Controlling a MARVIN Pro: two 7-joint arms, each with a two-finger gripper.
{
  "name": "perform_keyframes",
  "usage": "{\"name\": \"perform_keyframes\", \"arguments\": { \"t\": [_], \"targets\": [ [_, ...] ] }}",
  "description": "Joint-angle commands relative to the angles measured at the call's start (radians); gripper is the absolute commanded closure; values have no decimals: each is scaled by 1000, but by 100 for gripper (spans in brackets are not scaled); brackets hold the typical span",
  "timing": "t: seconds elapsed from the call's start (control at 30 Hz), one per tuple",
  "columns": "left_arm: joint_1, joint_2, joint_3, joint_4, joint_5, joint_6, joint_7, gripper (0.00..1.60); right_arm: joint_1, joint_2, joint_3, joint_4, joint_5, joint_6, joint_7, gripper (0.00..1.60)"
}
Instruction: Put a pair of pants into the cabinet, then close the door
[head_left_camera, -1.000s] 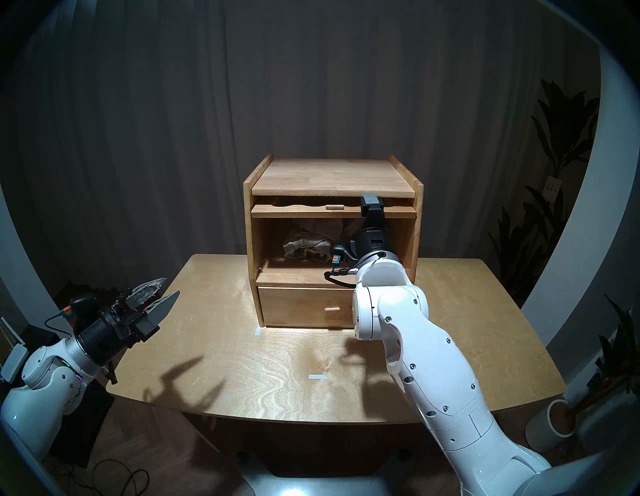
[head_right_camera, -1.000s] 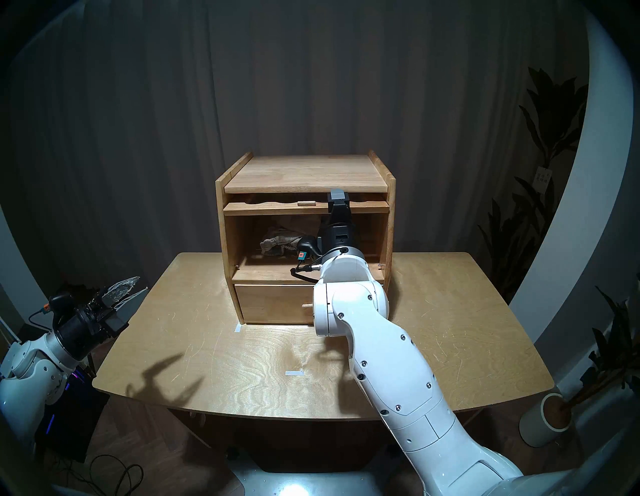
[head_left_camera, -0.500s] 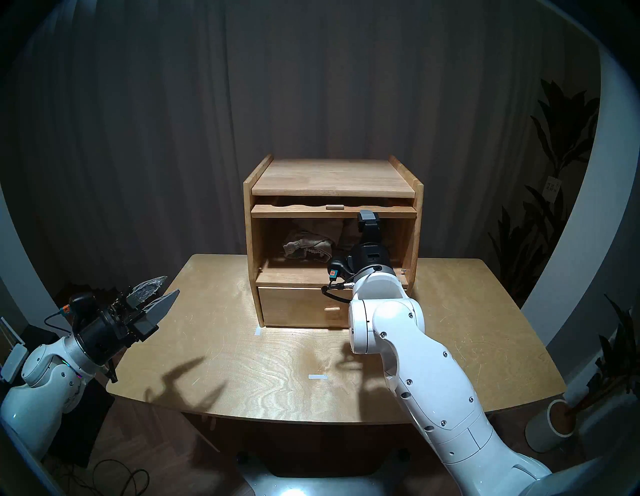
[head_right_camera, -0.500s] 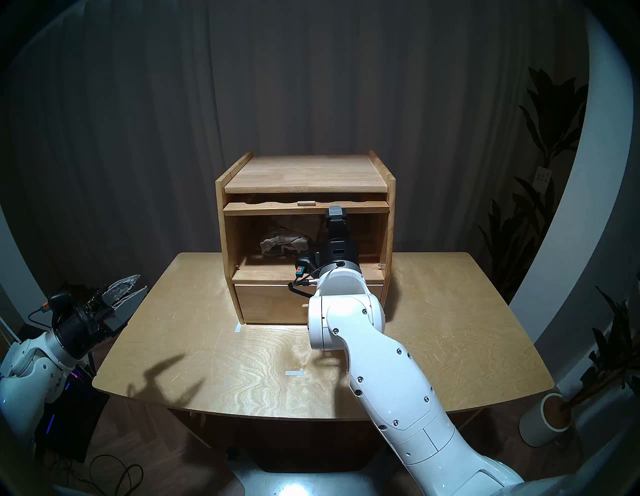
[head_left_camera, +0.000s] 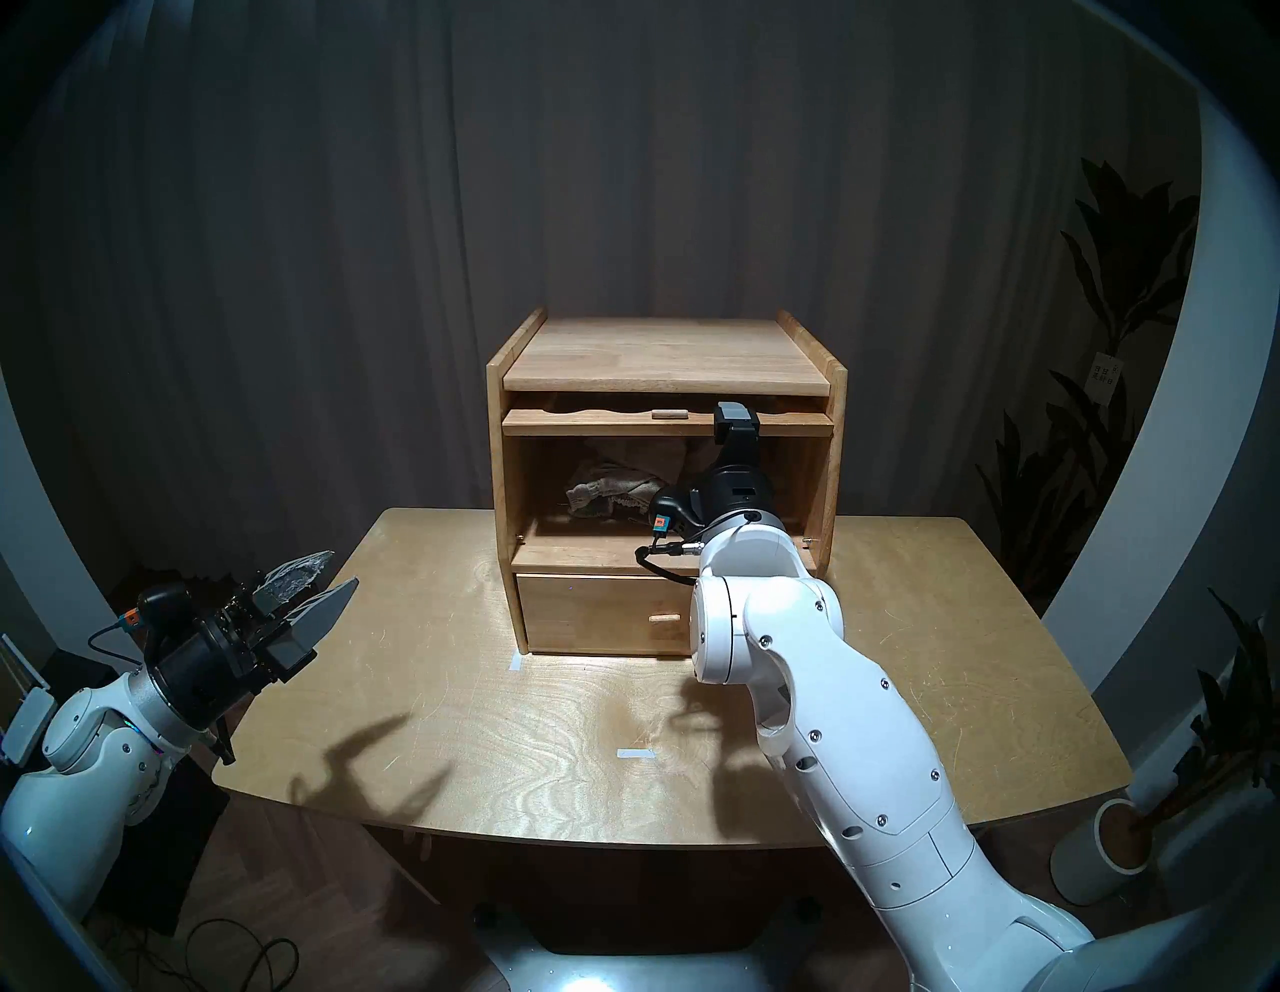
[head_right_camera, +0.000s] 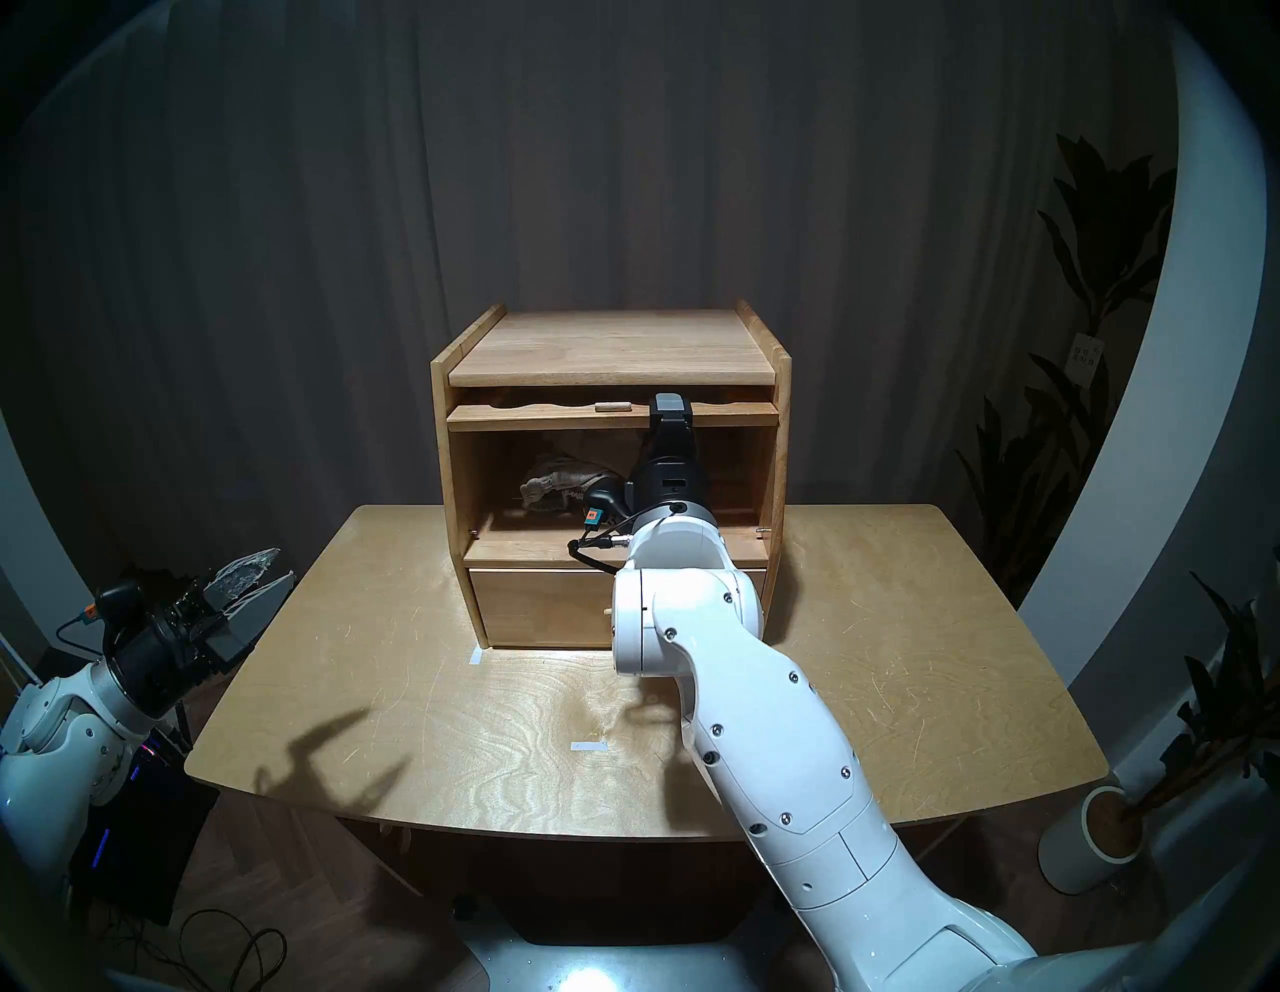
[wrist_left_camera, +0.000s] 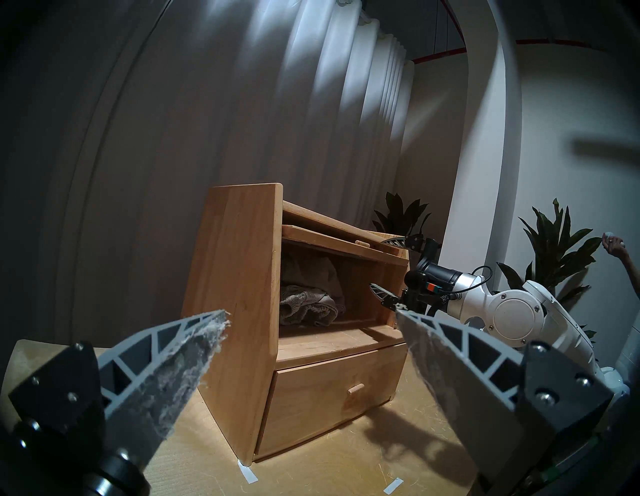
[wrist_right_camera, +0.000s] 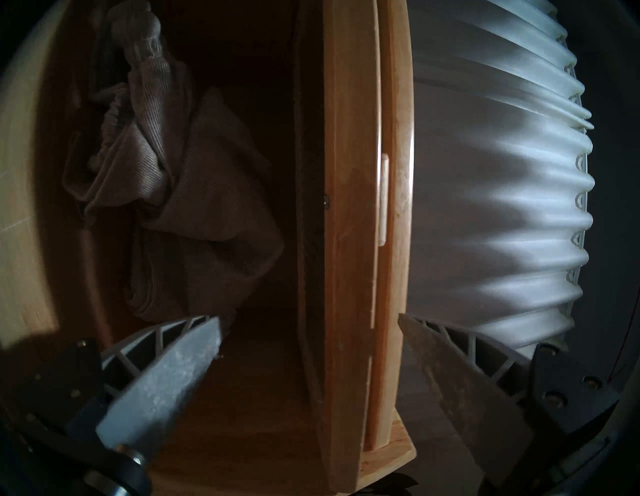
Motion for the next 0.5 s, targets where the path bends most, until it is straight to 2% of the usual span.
{"name": "perform_keyframes", "arguments": {
  "t": [0.0,0.13,0.47],
  "targets": [
    [-6,1,-13,-4,-2,-4,-1,0,73,-51,30,95,78,-28,-81,0],
    [-6,1,-12,-4,-2,-4,-1,0,127,-61,9,162,66,-43,-98,0],
    [-6,1,-12,-3,-2,-4,-1,0,225,-99,-15,252,49,-44,-97,0]
  ]
}}
